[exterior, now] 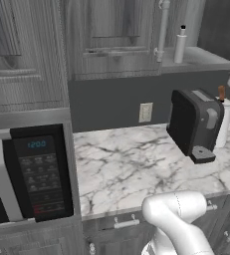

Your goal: Pick up the soap dispenser and dish brush from the sink, and place them back in the cabinet, and close the cabinet doors.

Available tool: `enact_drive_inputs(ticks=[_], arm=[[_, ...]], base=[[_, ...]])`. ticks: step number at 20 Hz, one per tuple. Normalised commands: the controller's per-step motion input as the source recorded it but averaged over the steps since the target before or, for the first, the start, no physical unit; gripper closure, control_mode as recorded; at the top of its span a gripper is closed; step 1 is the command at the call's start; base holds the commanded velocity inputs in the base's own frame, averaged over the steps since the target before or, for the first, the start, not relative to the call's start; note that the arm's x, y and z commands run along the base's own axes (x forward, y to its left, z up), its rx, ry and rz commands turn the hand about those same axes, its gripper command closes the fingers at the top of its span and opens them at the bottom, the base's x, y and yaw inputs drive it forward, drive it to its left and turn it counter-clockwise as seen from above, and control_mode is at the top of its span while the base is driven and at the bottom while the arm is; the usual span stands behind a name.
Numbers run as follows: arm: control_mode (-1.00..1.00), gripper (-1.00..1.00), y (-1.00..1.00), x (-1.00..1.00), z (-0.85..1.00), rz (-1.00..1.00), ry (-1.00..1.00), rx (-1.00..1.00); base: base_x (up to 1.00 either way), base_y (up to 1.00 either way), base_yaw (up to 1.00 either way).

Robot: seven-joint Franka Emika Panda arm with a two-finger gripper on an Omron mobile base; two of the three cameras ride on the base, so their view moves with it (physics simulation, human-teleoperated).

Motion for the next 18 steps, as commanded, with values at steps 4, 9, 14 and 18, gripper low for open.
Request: enact_drive_inputs(ticks=[4,9,14,18], arm=[[-1.0,-1.0,-0.5,-0.28,-0.1,0.01,0.0,0.0],[-1.0,-1.0,-0.35,-0.18,-0.15,0.0,0.0,0.0],[-1.0,-1.0,-0.24,0.0,-0.22,0.0,0.0,0.0],[-1.0,-1.0,-0.27,0.0,-0.29,0.0,0.0,0.0]], base=[[0.0,0.0,0.0],[0.0,0.0,0.0],[0.0,0.0,0.0],[0.0,0.0,0.0]])
